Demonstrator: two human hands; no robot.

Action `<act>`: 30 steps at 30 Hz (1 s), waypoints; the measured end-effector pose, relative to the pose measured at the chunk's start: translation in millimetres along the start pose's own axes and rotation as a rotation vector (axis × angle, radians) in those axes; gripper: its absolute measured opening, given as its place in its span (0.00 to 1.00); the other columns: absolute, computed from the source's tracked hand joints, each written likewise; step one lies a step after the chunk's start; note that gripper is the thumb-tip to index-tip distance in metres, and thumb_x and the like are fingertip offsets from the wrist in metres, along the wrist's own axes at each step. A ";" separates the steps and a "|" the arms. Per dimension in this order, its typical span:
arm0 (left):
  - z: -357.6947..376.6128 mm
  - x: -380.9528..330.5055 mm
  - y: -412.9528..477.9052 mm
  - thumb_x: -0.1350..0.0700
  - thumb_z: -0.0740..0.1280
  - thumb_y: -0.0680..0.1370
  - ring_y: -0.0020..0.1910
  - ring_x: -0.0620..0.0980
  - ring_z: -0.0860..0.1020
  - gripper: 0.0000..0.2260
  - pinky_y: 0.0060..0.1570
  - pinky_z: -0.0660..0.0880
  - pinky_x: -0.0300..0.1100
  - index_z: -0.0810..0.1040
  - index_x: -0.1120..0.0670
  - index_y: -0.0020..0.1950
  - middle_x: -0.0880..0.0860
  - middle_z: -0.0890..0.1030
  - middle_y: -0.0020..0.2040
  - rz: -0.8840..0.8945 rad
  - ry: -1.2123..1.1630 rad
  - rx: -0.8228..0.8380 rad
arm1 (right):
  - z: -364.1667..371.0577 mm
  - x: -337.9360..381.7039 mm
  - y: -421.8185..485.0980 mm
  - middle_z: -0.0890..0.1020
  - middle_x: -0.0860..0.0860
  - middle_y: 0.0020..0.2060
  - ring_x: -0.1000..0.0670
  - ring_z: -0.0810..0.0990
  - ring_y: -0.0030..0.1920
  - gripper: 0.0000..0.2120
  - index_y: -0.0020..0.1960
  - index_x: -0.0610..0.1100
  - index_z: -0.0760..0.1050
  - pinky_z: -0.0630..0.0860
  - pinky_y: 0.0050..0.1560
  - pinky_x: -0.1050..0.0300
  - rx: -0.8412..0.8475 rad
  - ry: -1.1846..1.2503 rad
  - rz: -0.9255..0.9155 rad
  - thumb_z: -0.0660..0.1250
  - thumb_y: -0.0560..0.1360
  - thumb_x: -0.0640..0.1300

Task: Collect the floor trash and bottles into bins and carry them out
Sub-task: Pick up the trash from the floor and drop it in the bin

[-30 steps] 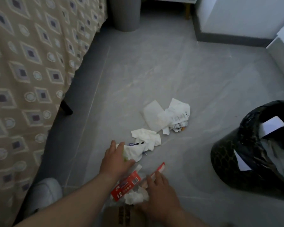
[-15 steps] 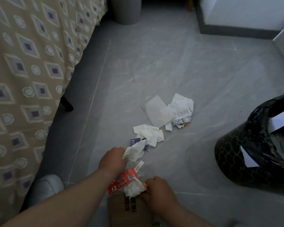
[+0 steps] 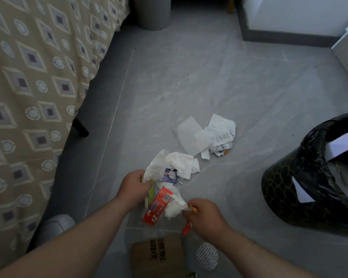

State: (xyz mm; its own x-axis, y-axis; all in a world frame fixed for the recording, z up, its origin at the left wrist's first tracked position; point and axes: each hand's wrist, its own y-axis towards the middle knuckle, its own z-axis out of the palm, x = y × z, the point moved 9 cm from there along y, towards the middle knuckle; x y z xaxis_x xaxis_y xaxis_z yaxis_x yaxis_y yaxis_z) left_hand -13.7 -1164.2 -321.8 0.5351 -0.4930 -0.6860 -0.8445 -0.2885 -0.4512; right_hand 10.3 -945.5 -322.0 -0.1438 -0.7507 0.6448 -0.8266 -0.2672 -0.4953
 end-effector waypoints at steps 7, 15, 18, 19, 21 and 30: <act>-37.8 -44.6 -4.9 0.64 0.69 0.69 0.31 0.53 0.77 0.02 0.36 0.79 0.52 0.79 0.59 0.36 0.55 0.78 0.31 -0.003 -0.232 -0.111 | -82.2 47.5 -3.3 0.74 0.54 0.26 0.59 0.70 0.27 0.12 0.31 0.44 0.74 0.65 0.32 0.63 -0.110 0.062 -0.056 0.70 0.72 0.44; -73.7 -137.3 -61.6 0.67 0.67 0.71 0.31 0.54 0.76 0.03 0.35 0.77 0.51 0.78 0.61 0.38 0.57 0.77 0.32 0.077 -0.395 -0.129 | -192.8 113.3 -61.8 0.75 0.52 0.25 0.55 0.71 0.28 0.12 0.31 0.45 0.74 0.64 0.29 0.65 -0.197 -0.015 -0.221 0.71 0.71 0.45; -74.4 -181.0 -87.0 0.66 0.67 0.73 0.38 0.59 0.80 0.05 0.45 0.80 0.56 0.78 0.57 0.42 0.60 0.81 0.39 0.094 -0.467 -0.084 | -244.2 116.6 -96.9 0.76 0.51 0.23 0.54 0.69 0.28 0.14 0.32 0.39 0.73 0.64 0.29 0.64 -0.263 0.091 -0.222 0.71 0.72 0.45; -72.4 -197.4 -95.1 0.65 0.68 0.73 0.42 0.61 0.81 0.04 0.47 0.80 0.57 0.78 0.56 0.44 0.61 0.82 0.42 0.105 -0.481 -0.067 | -261.8 113.7 -109.2 0.76 0.50 0.23 0.55 0.68 0.28 0.14 0.32 0.38 0.73 0.64 0.29 0.63 -0.301 0.128 -0.213 0.71 0.72 0.45; -62.9 -232.5 -111.7 0.64 0.68 0.73 0.44 0.61 0.82 0.04 0.46 0.81 0.57 0.78 0.58 0.46 0.62 0.82 0.45 0.143 -0.500 -0.039 | -295.2 101.6 -135.3 0.76 0.51 0.24 0.56 0.68 0.27 0.14 0.35 0.36 0.75 0.64 0.29 0.63 -0.388 0.198 -0.198 0.72 0.71 0.45; 60.6 -360.8 -183.5 0.65 0.68 0.72 0.29 0.52 0.78 0.03 0.32 0.77 0.47 0.80 0.58 0.42 0.58 0.80 0.33 0.246 -0.510 0.191 | -425.0 -2.5 -229.0 0.82 0.46 0.30 0.49 0.80 0.32 0.10 0.39 0.41 0.81 0.71 0.31 0.63 -0.723 0.362 -0.069 0.72 0.72 0.48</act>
State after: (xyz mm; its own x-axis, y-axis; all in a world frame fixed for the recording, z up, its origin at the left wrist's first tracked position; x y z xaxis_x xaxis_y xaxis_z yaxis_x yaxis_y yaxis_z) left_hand -50.3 -883.7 -26.0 0.3084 -0.0570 -0.9495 -0.9510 -0.0397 -0.3065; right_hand -31.3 -625.7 37.3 -0.1443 -0.4721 0.8697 -0.9695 0.2434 -0.0287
